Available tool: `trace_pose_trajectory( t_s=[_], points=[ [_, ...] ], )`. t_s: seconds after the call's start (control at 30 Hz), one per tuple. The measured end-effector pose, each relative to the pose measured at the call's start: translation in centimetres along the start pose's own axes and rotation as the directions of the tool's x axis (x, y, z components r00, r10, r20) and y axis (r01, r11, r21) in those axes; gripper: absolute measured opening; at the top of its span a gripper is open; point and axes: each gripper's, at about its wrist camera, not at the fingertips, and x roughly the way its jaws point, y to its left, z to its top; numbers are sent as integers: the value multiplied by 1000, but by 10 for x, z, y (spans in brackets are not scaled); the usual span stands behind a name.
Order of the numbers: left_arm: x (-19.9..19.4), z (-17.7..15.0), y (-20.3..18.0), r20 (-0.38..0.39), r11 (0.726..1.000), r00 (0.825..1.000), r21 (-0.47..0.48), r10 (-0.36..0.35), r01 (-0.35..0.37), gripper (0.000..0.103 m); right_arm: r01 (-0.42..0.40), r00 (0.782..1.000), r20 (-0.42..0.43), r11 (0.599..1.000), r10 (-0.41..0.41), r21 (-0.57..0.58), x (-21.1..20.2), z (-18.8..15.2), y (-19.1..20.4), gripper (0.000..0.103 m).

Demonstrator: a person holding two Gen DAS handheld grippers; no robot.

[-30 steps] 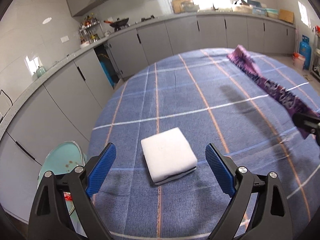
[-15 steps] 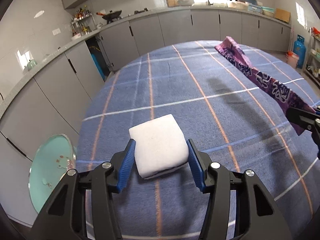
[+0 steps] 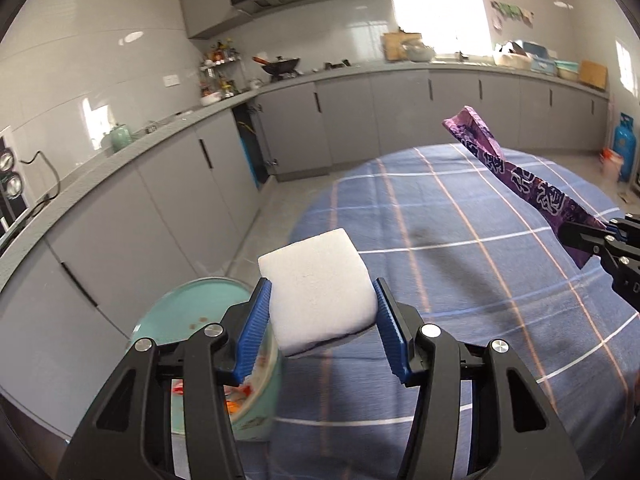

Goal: Collect trash
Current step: 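Carry the white sponge and purple wrapper over the wastebasket with both tools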

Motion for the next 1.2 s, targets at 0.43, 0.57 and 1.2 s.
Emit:
trace_pose_trajectory(
  t_s=[0.43,0.57,1.2],
  points=[
    [-23,-5,76,35,987,989,-78,142,-139,52,-116,991,62,990,121,-79,14,42,65,5],
    [-26,-8,99,36,977,981,-103,191,-187,52,-141,986,73,984,150,-108,19,52,83,5],
    [-22,-22,148,16,955,968,-169,250,-243,52,-195,977,52,964,208,-183,53,67,135,5]
  ],
)
